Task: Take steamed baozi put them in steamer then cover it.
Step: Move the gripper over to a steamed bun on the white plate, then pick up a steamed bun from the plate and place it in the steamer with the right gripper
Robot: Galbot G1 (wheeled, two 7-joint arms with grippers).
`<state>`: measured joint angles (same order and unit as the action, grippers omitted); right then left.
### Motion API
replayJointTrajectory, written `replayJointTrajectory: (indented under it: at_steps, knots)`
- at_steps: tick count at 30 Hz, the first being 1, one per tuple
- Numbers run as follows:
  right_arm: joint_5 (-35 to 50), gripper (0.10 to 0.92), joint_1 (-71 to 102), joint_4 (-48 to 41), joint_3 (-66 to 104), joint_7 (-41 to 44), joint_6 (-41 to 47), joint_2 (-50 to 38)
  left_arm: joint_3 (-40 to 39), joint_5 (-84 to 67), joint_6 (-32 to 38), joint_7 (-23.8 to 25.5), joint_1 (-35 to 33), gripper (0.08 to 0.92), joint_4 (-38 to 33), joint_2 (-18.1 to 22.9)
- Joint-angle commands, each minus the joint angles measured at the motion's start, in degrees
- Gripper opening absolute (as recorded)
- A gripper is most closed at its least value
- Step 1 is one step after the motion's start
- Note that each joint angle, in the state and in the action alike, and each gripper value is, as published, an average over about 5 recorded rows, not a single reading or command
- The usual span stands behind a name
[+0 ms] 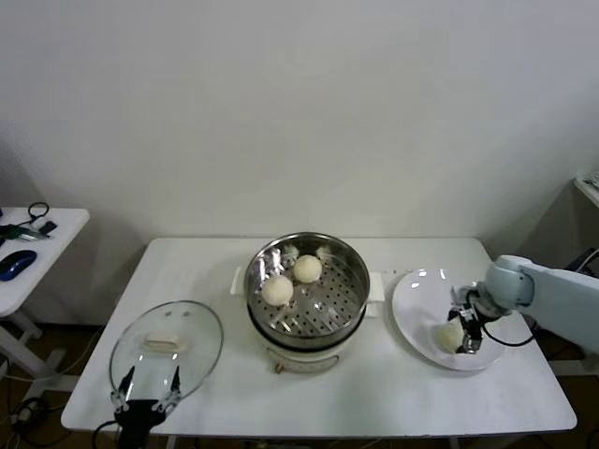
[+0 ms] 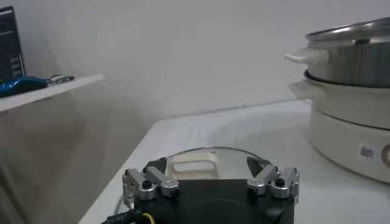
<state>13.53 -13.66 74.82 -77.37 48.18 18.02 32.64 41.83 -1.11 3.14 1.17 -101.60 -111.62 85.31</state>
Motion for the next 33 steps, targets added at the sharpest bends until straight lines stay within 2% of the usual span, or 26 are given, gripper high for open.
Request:
replayJointTrajectory:
  at_steps: [1, 6, 10, 14, 18, 21, 29, 33]
  knots:
    - [-0.61, 0.752, 2.94, -1.69, 2.57, -0.34, 0.11, 0.85, 0.00, 0.03, -0.01, -0.02, 0.00, 0.823, 0.10, 0.04]
    - [-0.66, 0.672, -0.07, -1.15, 1.16, 0.27, -0.46, 0.58, -0.07, 0.15, -0.05, -0.04, 0.03, 0.823, 0.06, 0.08]
    - [-0.04, 0.654, -9.30, 0.95, -4.34, 3.00, -3.77, 0.26, -0.04, 0.33, -0.03, -0.06, 0.02, 0.823, -0.03, 0.08]
    - [-1.02, 0.653, -26.52, 2.73, -13.39, 7.82, -14.41, 2.82, -0.16, 0.65, -0.01, -0.05, -0.13, 0.823, -0.15, 0.04]
    - [-1.19, 0.653, -42.51, 3.19, -18.95, 11.56, -26.67, 10.01, -0.47, 1.26, -0.11, 0.01, -0.10, 0.823, -0.33, 0.00]
    - [-0.78, 0.653, -49.71, 6.04, -17.62, 12.82, -32.10, 15.90, -0.63, 1.42, -0.21, 0.16, 0.04, 0.823, -0.44, -0.06]
    - [-2.61, 0.653, -49.28, 20.67, -9.22, 9.54, -34.59, 26.11, -0.45, 1.43, -0.16, 0.63, 0.19, 0.823, -0.99, -0.07]
    - [-4.81, 0.653, -44.33, 24.69, -9.11, 7.07, -34.76, 28.80, 0.00, 1.32, -0.01, 0.61, -0.31, 0.823, -1.38, -0.12]
